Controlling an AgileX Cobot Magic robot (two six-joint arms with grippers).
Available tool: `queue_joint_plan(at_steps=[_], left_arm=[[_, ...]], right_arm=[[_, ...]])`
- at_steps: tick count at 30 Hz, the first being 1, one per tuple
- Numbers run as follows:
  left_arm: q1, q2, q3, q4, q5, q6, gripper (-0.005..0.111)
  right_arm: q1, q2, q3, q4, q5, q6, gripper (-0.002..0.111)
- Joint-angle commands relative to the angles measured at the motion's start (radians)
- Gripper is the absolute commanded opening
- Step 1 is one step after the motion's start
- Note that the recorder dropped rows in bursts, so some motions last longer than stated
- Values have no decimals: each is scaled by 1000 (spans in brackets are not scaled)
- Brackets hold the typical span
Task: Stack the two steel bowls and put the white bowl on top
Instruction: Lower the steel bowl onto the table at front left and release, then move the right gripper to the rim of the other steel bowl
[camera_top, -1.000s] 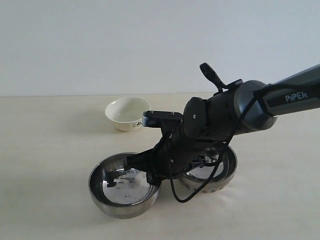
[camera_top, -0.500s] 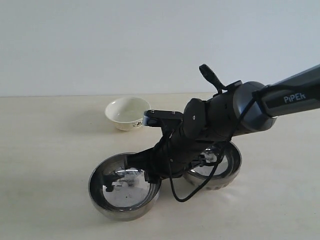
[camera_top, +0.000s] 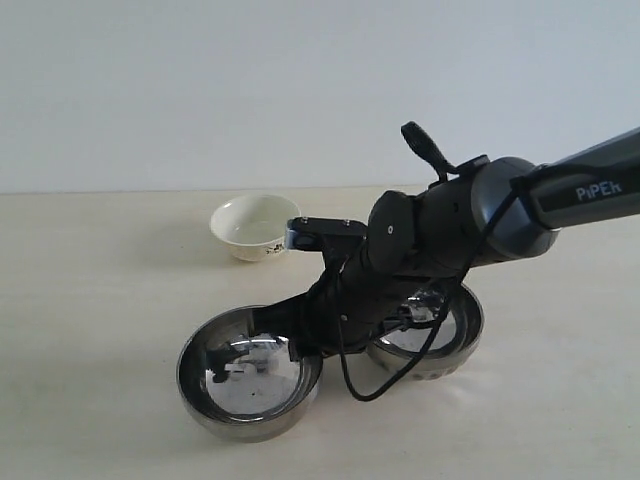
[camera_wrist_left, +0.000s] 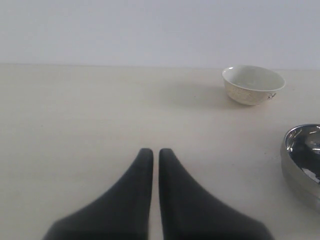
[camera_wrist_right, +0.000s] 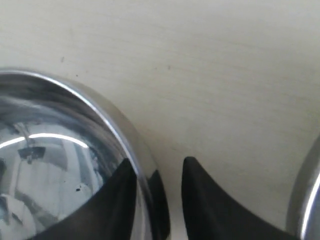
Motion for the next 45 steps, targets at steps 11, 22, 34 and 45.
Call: queue_joint_plan(at_steps=[11,22,34,45], left_arm=[[3,-3,4,-6,1,-8,4],[3,-3,4,-6,1,-8,4],[3,-3,4,-6,1,-8,4],[3,-3,4,-6,1,-8,4]], right_arm=[[-169,-314,1,-215,202,72,27],[-384,-314,116,-285,238,68,27],[-384,-167,146,-281,125,68,27],[-384,-135,146,-276,88,68,0]])
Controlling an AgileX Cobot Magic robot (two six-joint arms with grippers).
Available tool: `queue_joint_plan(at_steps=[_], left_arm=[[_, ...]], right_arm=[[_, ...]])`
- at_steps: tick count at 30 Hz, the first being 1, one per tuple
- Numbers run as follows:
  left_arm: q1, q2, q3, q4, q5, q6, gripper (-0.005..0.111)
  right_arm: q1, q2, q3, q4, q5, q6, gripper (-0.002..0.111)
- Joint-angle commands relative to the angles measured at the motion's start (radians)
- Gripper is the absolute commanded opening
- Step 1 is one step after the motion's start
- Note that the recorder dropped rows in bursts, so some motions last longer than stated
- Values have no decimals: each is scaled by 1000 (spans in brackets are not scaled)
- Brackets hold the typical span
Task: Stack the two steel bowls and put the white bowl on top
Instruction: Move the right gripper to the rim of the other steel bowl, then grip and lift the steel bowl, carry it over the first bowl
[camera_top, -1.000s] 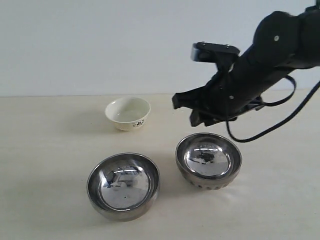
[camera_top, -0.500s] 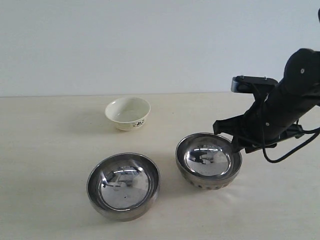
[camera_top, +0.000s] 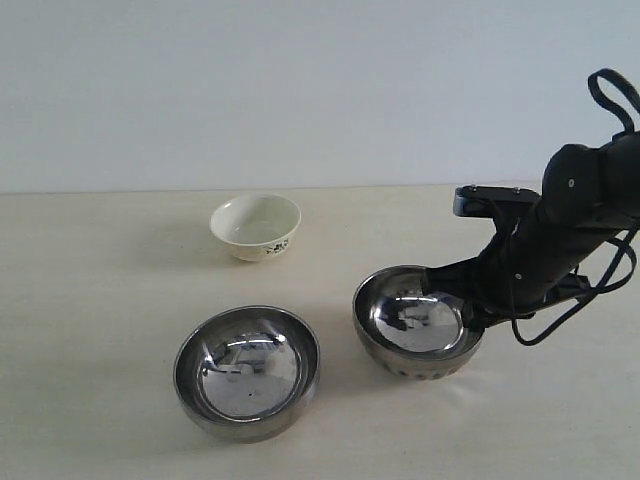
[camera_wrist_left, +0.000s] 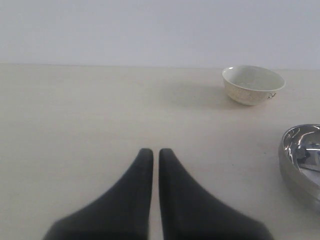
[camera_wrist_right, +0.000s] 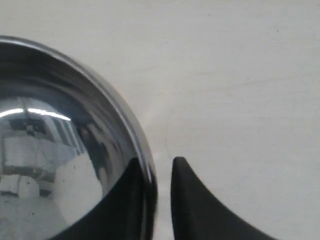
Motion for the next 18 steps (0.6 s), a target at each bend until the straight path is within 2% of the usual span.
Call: queue_joint_plan(at_steps=[1,12,16,18], left_arm=[[3,-3,4,-6,1,-8,4],[3,-3,4,-6,1,-8,4],[3,-3,4,-6,1,-8,4],[3,-3,4,-6,1,-8,4]], right_arm=[[-5,1,1,8,-10,-1,0],[-5,-127,-5,49,54,-18,0],[-5,-194,-5,129,75,-70,0],[-3,-235,-5,240,99,-158,0]])
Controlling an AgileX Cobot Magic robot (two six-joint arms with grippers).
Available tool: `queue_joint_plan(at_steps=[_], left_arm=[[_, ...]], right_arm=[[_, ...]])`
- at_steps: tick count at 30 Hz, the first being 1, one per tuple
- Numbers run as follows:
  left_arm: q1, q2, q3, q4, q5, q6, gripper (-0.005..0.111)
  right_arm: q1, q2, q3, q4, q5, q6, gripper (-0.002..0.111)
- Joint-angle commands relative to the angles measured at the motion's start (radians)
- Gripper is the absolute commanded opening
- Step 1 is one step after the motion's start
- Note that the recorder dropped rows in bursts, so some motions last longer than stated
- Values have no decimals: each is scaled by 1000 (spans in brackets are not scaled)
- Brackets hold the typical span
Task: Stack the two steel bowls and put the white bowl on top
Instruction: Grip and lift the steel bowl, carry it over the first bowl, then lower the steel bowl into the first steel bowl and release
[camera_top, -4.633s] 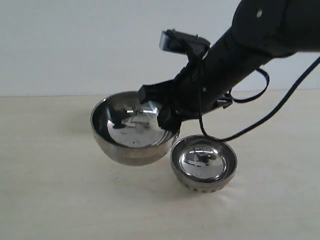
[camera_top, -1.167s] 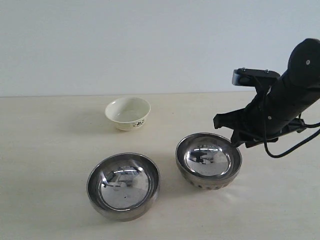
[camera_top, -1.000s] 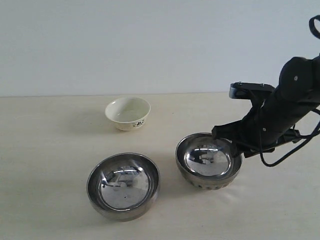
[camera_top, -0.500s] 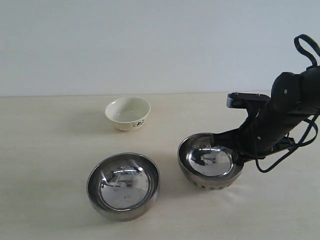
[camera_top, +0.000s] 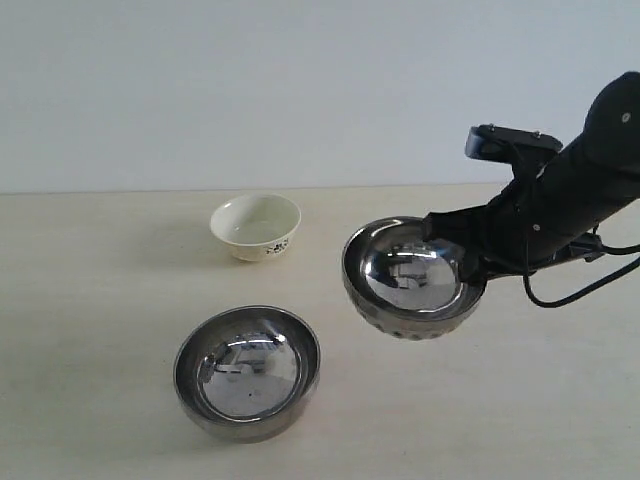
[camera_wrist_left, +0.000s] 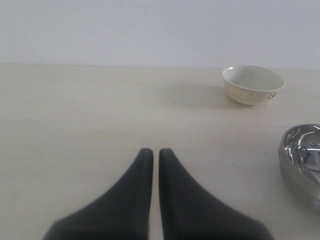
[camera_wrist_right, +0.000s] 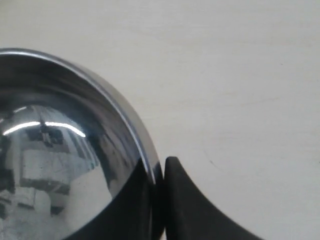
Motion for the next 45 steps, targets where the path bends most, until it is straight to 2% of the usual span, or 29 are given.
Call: queue_joint_plan(at_steps=[1,4,8,14,34,45], left_arm=[[3,-3,4,-6,1,-8,4],[3,-3,4,-6,1,-8,4],[3,-3,4,-6,1,-8,4],[3,-3,4,-6,1,-8,4],[3,-3,4,-6,1,-8,4],[3,-3,4,-6,1,-8,4]], right_arm=[[20,-74,-5,176,31,-142,0],[101,-80,-27,181,29,-144,0],[269,-59,-113,181,27,-122,0],[372,39,-135,177,-14,-106,0],[380,155,-135,166,-38,-103,0],[380,155,-135,29,-34,-6,0]])
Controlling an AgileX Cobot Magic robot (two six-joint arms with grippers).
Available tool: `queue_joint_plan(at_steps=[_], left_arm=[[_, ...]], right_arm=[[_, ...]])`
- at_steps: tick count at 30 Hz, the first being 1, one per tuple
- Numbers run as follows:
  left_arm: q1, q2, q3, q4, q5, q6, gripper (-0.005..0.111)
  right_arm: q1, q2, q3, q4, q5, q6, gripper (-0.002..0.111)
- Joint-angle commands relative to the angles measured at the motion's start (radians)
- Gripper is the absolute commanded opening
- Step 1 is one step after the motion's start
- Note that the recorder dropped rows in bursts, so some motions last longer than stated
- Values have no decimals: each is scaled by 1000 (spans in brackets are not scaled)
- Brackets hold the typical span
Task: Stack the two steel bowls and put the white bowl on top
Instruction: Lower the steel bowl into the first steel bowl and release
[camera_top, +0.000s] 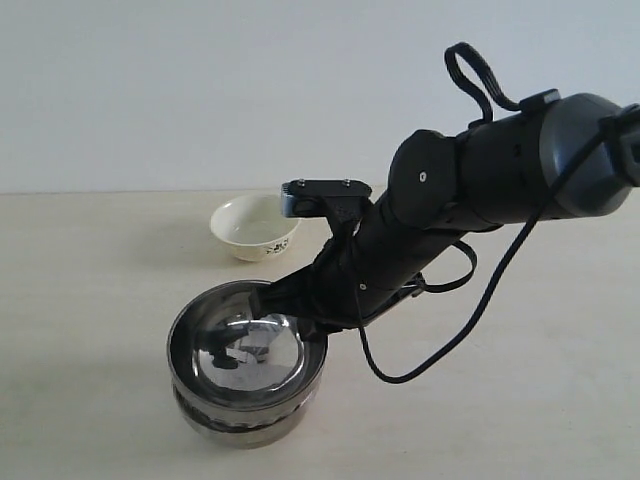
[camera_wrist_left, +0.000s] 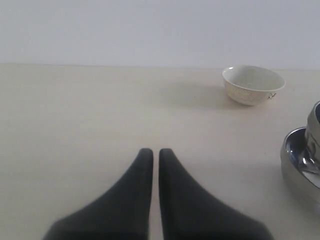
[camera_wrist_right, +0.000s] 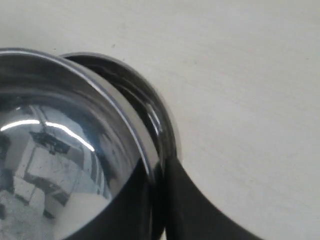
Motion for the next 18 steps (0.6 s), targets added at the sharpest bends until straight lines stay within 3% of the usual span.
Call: queue_joint_plan(at_steps=[1,18], left_arm=[[3,-3,4,-6,1,-8,4],[3,-3,4,-6,1,-8,4]], right_arm=[[3,-3,-8,-53,-4,42,0],[-1,-3,-8,-168,6,150,0]])
